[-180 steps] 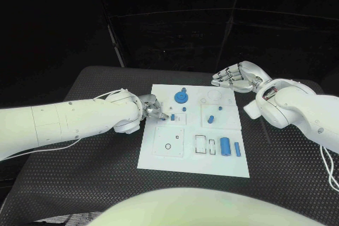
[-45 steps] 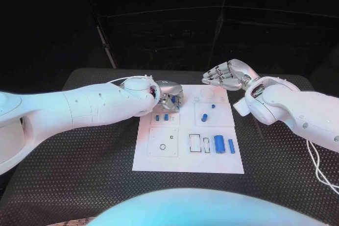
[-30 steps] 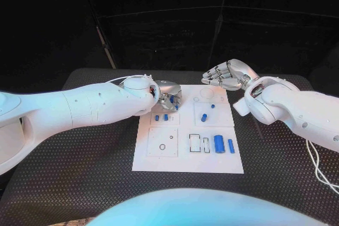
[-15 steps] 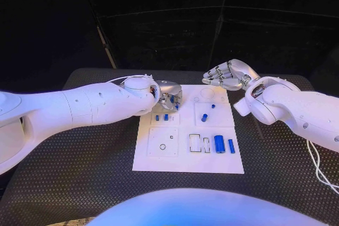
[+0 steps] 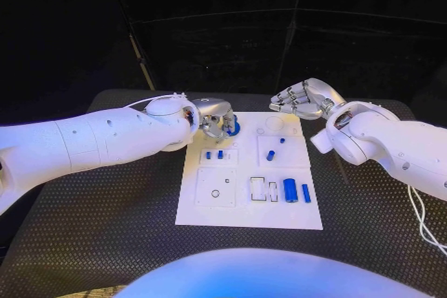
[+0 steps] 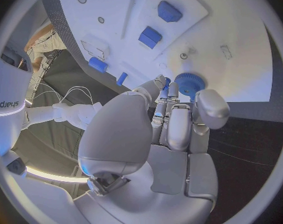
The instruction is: Assemble the parts on the task board
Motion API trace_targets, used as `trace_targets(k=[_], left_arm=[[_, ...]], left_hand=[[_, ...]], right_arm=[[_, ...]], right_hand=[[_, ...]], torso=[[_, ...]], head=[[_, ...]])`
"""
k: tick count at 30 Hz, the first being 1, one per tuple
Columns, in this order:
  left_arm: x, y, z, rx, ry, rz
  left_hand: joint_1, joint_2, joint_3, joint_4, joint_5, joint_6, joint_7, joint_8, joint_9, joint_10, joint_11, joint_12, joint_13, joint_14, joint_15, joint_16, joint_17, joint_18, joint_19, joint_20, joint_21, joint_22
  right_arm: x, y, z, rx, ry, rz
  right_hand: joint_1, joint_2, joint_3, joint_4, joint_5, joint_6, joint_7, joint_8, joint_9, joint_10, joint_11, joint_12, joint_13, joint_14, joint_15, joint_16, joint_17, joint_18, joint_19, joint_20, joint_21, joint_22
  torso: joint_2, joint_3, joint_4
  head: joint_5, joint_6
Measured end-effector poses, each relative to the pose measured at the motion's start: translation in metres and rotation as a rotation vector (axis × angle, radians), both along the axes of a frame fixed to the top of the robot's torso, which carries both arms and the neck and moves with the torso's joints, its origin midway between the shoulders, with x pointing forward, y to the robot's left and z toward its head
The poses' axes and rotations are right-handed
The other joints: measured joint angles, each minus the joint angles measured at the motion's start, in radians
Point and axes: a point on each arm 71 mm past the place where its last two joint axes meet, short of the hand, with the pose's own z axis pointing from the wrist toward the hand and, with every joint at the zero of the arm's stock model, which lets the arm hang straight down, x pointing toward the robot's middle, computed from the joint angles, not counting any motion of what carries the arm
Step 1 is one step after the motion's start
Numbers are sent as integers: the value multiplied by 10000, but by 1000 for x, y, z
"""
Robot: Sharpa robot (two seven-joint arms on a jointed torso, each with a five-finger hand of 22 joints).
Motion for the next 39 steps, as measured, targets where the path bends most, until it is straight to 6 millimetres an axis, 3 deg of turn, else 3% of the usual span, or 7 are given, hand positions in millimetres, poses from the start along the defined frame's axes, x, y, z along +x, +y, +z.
trace_targets(k=[15, 25, 39], left_arm=[[-11, 38, 6, -421, 135, 738], [-11, 41, -3, -416, 402, 925], [-9, 37, -15, -299, 746, 931]], left_hand=[[-70, -70, 64, 8, 0, 102, -21, -40, -8, 146, -25, -78, 1, 0, 1, -1, -48, 0, 0, 0, 61, 96], [-245, -150, 81, 25, 0, 145, -20, -80, -18, 188, 5, -144, 1, 0, 1, -1, -84, 0, 0, 0, 60, 95], [-248, -154, 91, 35, 0, 171, -24, -80, -21, 217, -24, -187, 2, -1, 1, -1, -120, 1, 0, 0, 60, 94]], right_arm=[[1, -1, -1, -14, 7, -35], [1, 1, -1, -6, 22, -18], [1, 1, -2, -6, 31, -13]], right_hand=[[0, 0, 0, 0, 0, 0, 1, 0, 0, -1, 0, 0, 0, 0, 0, 0, 0, -1, 0, 0, 0, 0], [0, 0, 0, 0, 0, 0, 0, 0, 0, -1, 0, 0, 0, 0, 0, 0, 0, 0, 0, 0, 0, -1], [0, 0, 0, 0, 0, 49, 50, 0, 0, -1, 0, 0, 0, 0, 0, 0, 0, -1, 0, 0, -41, -1]], torso=[[1, 5, -8], [10, 0, -29], [19, 8, -33]], head=[[84, 0], [160, 0], [134, 0]])
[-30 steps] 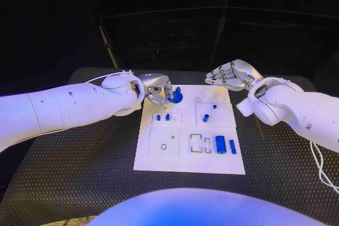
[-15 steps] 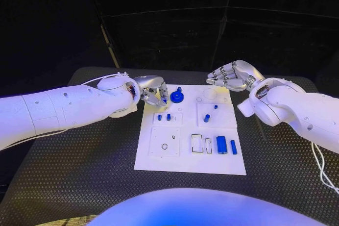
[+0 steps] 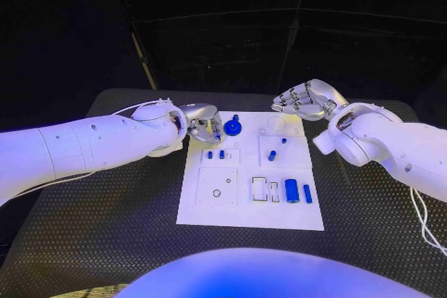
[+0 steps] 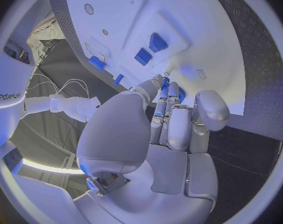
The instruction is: Assemble the parts on the task board
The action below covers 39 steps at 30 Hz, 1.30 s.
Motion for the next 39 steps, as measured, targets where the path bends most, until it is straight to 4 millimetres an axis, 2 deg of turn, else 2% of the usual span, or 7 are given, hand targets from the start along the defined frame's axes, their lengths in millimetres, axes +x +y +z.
trace_targets(k=[39], left_arm=[[3, -5, -7, 282, 439, 20]], left_hand=[[1, 0, -1, 0, 0, -2, 0, -35, 0, -1, 1, -5, 1, 0, 0, -1, -93, 1, 0, 0, 0, -57]], right_arm=[[0, 1, 0, -1, 23, 35]], right_hand=[[0, 0, 0, 0, 0, 0, 0, 0, 0, 35, -36, 0, 0, 0, 0, 0, 0, 1, 0, 0, 1, 0]], torso=[[0, 1, 3]], head=[[-33, 0]])
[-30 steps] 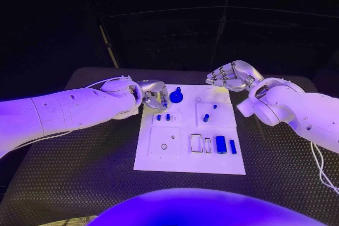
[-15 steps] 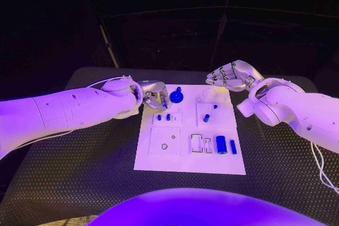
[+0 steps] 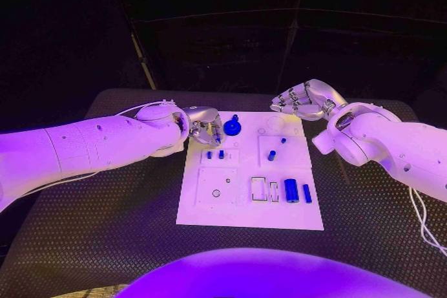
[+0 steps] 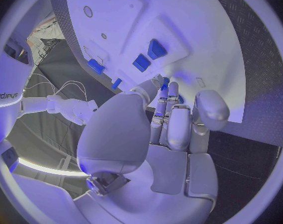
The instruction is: Assemble the parts on the task board
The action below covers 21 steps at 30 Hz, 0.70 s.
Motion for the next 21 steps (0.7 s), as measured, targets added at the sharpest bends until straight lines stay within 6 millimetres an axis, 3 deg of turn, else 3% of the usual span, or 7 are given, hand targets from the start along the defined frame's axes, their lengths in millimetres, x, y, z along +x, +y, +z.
trace_targets(k=[6, 14, 21], left_arm=[[0, -1, 0, 16, 29, -11], [0, -1, -1, 91, 126, -4], [1, 0, -3, 211, 252, 60]], left_hand=[[-38, -38, 0, 0, 0, 0, 0, 0, 0, 0, 0, -35, 0, 0, 0, 0, -13, 0, 0, 0, 0, 0], [-308, -208, -125, 126, 0, -184, 71, -303, -71, -3, 3, -223, 0, 1, 0, 0, -106, 0, 0, 0, -41, 1], [-386, -287, -205, 206, 0, -388, 167, -503, -73, -139, 138, -393, 1, 0, 0, 0, -209, 0, -71, 70, -111, -29]], right_arm=[[0, 0, 0, -2, 11, 13], [0, 1, 0, -5, 26, 31], [0, 1, 0, -12, 40, 40]], right_hand=[[0, 0, 0, 0, 0, 0, 0, 0, 0, 0, 0, 0, 0, 0, 0, 0, 0, 0, 0, 0, 0, 0], [0, 0, 0, 0, 0, 35, -35, 0, 0, 0, 0, 0, 0, 0, 0, 0, 0, -1, 0, 0, 0, 0], [0, 0, 0, 0, 0, 35, -35, 0, 0, -1, 0, 0, 0, 0, 0, 0, 0, 0, 0, 0, 0, 0]], torso=[[0, 0, 0], [0, 0, 0], [0, 0, 1]], head=[[-6, 0], [-12, 0], [-29, 0]])
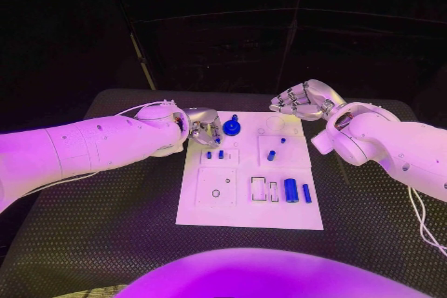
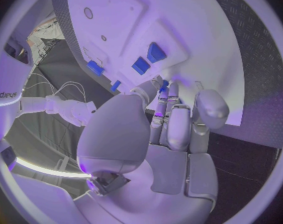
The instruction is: Assemble the parts on the task board
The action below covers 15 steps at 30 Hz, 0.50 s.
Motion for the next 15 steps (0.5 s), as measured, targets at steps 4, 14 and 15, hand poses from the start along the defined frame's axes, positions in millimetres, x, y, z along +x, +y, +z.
trace_targets(k=[4, 14, 15], left_arm=[[0, 1, 0, 53, 48, 42], [0, 5, -1, 127, 78, 180], [0, 5, -1, 133, 78, 195]], left_hand=[[-94, -94, -86, 87, 0, -298, 39, -214, -14, -81, 80, -87, 0, 0, 0, 0, -68, 1, -15, 15, 0, -6], [-112, -112, -213, 153, 0, -675, 61, -457, -13, -239, 92, -148, 11, 0, 0, 0, -134, 0, -38, 38, -51, -18], [-112, -112, -213, 153, 0, -706, 30, -458, -13, -240, 93, -148, 18, 0, 0, 0, -145, 0, -62, 62, -85, -26]], right_arm=[[0, 0, 0, -2, 6, 3], [0, 0, 0, -14, 22, -8], [0, 0, 0, -18, 26, -11]], right_hand=[[0, 0, 0, 0, 0, 0, 0, 0, 0, 0, 0, 0, 0, 0, 0, 0, 0, 0, 0, 0, 0, 0], [0, 0, 0, 0, 0, 0, 0, 0, 0, 0, 0, 0, 0, 0, 0, 0, 0, -1, 0, 0, -38, 0], [0, 0, 0, 0, 0, 0, 0, 0, 0, 0, 0, 0, 0, 0, 0, 0, 0, 0, 0, 0, -38, 0]], torso=[[-1, 0, 3], [-5, -2, 8], [-5, -3, 8]], head=[[-6, 0], [-7, 0], [-1, 0]])
